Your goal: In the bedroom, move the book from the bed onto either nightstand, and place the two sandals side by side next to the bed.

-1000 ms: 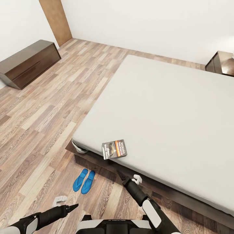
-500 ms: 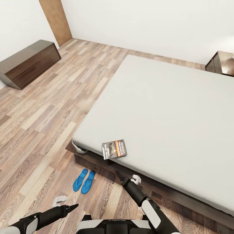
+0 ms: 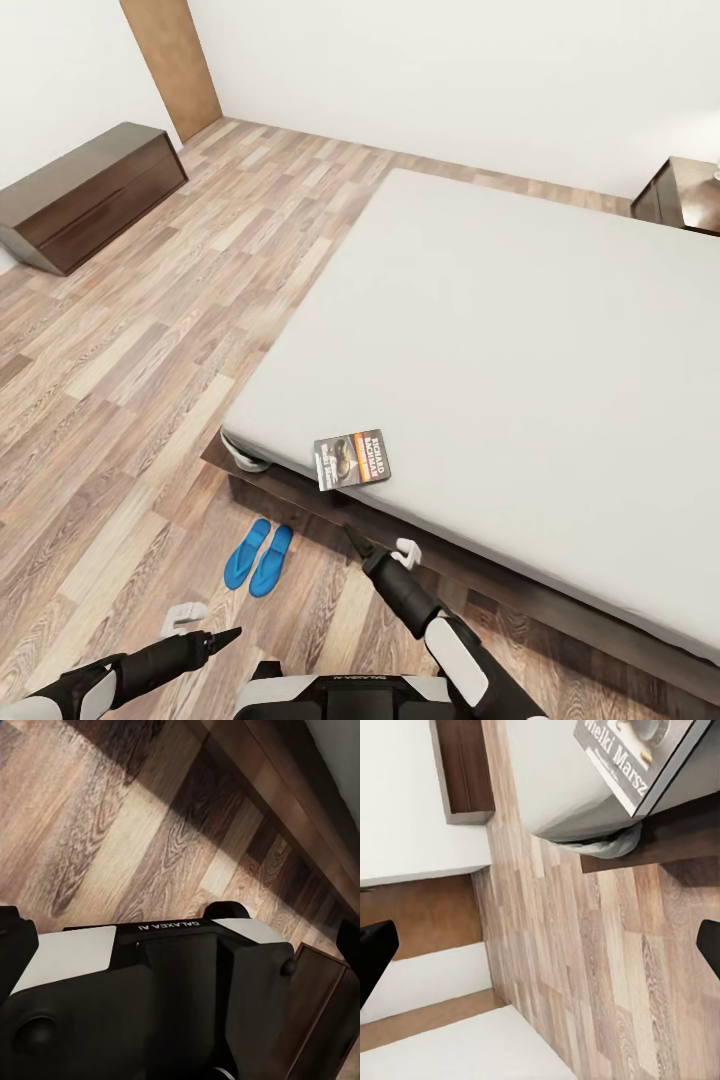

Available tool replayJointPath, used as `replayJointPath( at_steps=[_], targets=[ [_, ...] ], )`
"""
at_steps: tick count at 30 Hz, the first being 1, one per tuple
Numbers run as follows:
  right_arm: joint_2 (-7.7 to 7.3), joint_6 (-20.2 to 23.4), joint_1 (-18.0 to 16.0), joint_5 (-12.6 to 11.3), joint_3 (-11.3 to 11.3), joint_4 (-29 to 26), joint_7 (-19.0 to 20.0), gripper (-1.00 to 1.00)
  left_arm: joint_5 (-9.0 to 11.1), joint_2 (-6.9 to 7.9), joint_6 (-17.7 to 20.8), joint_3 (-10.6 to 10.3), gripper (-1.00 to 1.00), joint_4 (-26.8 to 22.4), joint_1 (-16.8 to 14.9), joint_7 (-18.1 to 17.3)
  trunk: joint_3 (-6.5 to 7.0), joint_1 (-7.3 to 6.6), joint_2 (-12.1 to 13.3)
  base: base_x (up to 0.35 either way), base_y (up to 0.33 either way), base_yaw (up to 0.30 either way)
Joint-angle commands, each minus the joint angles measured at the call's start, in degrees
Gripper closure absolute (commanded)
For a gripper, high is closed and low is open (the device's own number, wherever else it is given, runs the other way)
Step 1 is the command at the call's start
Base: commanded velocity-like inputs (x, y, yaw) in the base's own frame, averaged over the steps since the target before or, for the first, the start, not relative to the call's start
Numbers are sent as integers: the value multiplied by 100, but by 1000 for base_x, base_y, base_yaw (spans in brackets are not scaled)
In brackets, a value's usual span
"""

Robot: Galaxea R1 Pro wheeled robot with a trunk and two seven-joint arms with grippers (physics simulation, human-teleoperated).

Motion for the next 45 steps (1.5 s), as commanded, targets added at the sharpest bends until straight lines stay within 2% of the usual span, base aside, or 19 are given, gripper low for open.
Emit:
replayJointPath(
  at_steps=[1, 16, 25, 36, 45],
  targets=[
    [-1, 39, -2, -83, 8, 7, 15, -100, 35, 2, -2, -19, -100, 6, -3, -18, -3, 1, -4, 0, 0, 0],
    [-2, 39, -2, -172, 35, 31, 8, -100, 41, 2, -2, -12, -100, 6, -3, -19, -3, 1, -4, 0, 0, 5],
    [-2, 39, -2, -172, 42, 31, 11, -100, 40, 2, -2, -16, -100, 6, -3, -21, -3, 1, -4, 0, 0, 212],
    [-4, 39, -2, -172, 42, 22, 21, -100, 38, 2, -2, -14, -100, 6, -3, -21, -1, 1, -4, 0, 0, 36],
    [-2, 37, -2, -172, 34, 28, 21, -100, 39, 2, -2, -12, -100, 6, -3, -22, 22, 1, -4, 0, 0, 180]
  ],
)
